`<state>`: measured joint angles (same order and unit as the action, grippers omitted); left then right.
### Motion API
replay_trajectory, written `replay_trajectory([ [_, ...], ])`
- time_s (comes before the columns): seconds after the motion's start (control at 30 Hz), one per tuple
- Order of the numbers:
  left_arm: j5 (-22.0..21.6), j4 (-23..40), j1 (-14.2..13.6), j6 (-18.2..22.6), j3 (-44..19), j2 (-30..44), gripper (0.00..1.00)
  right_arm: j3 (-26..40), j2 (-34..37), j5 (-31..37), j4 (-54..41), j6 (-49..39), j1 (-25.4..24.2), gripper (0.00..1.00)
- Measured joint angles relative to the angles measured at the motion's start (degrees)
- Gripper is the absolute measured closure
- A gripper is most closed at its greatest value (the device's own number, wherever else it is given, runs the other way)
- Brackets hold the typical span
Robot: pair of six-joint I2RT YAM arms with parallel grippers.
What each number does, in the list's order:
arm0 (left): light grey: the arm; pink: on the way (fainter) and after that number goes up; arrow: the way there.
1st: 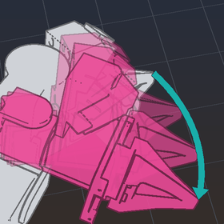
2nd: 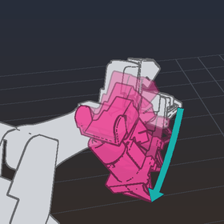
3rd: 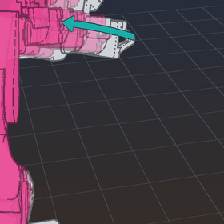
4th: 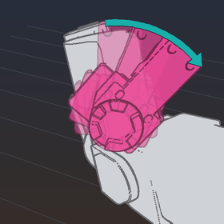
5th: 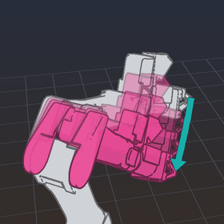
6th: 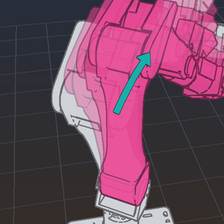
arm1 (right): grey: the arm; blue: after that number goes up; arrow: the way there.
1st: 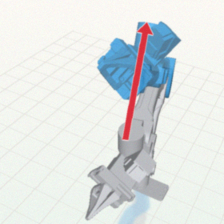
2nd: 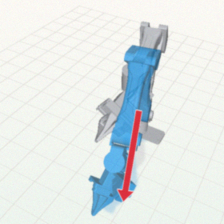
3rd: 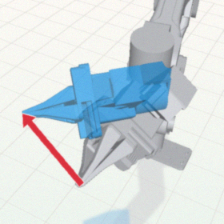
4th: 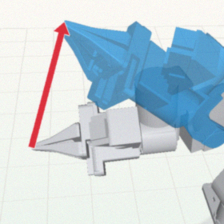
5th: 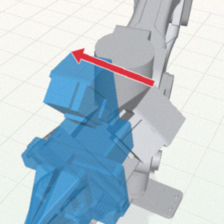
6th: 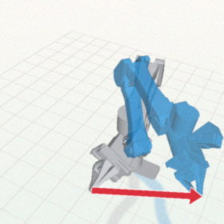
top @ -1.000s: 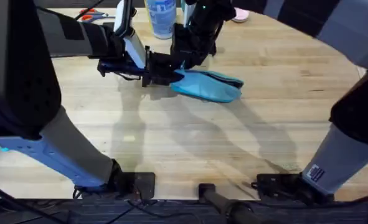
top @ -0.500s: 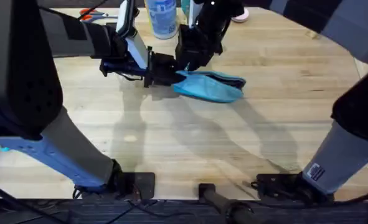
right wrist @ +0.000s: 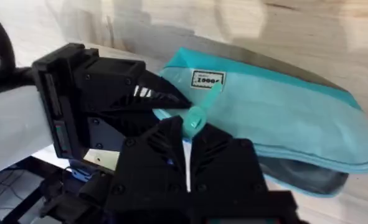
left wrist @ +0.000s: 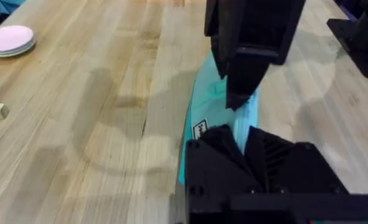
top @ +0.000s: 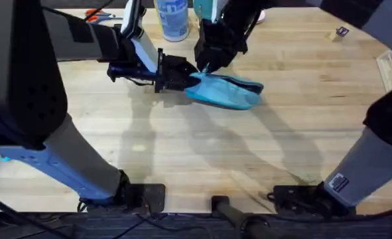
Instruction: Unzip the bag, pick up the pens from the table one at a time and place them inside, then zip the bag closed.
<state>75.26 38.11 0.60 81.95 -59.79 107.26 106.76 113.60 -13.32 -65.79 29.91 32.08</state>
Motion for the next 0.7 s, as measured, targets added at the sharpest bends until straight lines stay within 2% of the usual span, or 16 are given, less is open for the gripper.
replay_trajectory([
  [0.37, 0.7, 0.0, -0.4, -0.4, 0.0, 0.0, 0.956, 0.0, -0.5, -2.0, -3.1, -1.9, -2.9, 0.970],
  [0.7, -0.1, 0.0, -0.4, -0.5, 0.0, 0.0, 0.957, 0.0, -0.7, 1.2, -7.7, -2.4, -5.1, 0.968],
])
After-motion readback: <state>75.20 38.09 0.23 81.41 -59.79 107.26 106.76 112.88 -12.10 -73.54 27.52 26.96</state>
